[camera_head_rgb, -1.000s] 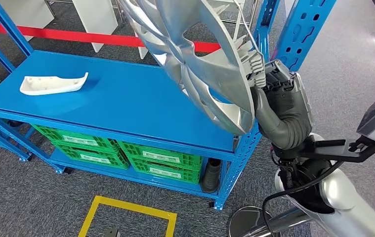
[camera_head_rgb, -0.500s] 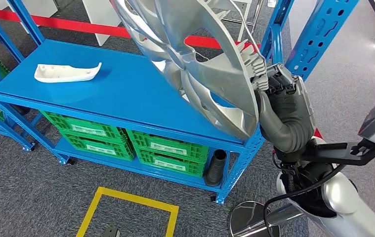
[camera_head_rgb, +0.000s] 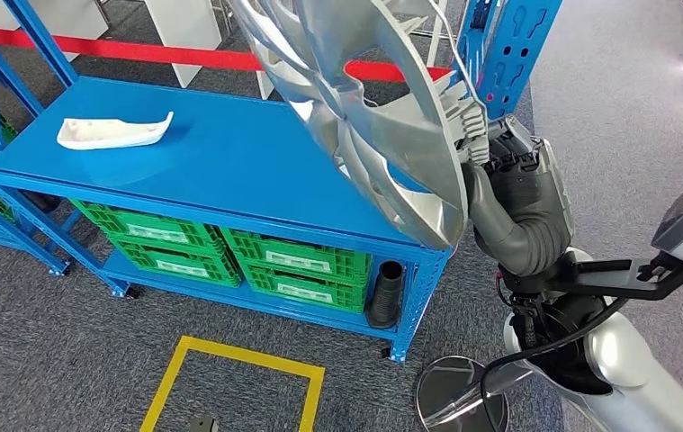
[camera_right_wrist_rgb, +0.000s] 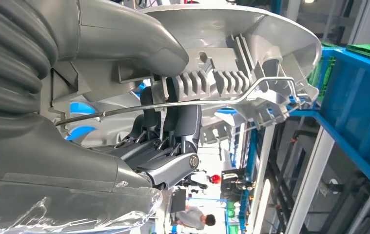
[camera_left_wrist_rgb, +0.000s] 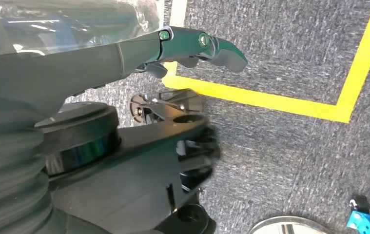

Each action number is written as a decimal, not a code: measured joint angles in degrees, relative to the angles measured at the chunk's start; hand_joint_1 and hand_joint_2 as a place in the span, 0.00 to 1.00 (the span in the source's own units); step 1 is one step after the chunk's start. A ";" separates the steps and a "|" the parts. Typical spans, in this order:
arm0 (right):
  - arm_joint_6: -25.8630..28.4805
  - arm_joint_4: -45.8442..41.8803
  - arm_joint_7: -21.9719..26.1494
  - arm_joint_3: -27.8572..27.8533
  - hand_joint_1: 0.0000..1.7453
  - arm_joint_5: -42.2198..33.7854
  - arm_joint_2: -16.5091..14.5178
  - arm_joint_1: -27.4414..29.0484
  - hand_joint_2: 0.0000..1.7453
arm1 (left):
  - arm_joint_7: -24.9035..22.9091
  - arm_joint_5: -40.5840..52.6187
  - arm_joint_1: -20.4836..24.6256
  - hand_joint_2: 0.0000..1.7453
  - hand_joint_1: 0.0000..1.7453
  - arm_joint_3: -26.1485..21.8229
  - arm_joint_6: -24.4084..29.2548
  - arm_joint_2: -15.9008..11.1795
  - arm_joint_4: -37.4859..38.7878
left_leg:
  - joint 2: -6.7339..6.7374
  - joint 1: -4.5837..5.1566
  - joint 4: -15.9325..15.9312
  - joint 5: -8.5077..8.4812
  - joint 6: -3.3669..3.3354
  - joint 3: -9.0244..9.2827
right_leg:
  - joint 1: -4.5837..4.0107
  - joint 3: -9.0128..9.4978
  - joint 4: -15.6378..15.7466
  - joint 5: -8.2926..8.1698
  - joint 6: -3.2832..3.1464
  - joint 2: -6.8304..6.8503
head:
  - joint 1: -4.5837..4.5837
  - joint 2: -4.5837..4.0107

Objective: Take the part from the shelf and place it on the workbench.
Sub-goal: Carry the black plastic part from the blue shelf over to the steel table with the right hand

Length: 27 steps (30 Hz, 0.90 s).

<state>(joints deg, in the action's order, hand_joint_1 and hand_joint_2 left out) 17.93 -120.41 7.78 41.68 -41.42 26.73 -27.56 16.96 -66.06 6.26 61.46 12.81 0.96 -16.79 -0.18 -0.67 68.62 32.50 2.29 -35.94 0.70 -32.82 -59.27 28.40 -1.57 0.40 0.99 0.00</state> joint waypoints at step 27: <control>-2.95 0.43 4.80 -4.96 1.00 -1.09 -0.39 6.51 1.00 | -1.03 -1.79 -0.63 1.00 0.00 0.20 2.82 -3.45 0.04 | 0.10 0.01 4.00 3.47 0.20 -3.68 | 0.18 -0.35 -0.06 -0.20 -0.10 -0.18 | 0.21 0.00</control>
<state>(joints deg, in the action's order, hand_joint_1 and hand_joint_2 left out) 14.98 -119.98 12.58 36.73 -42.51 26.34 -21.04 15.93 -67.85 5.63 61.66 15.63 -2.49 -16.74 -0.08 -0.65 72.63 35.97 2.50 -39.62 0.89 -33.17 -59.32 28.20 -1.67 0.22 1.20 0.00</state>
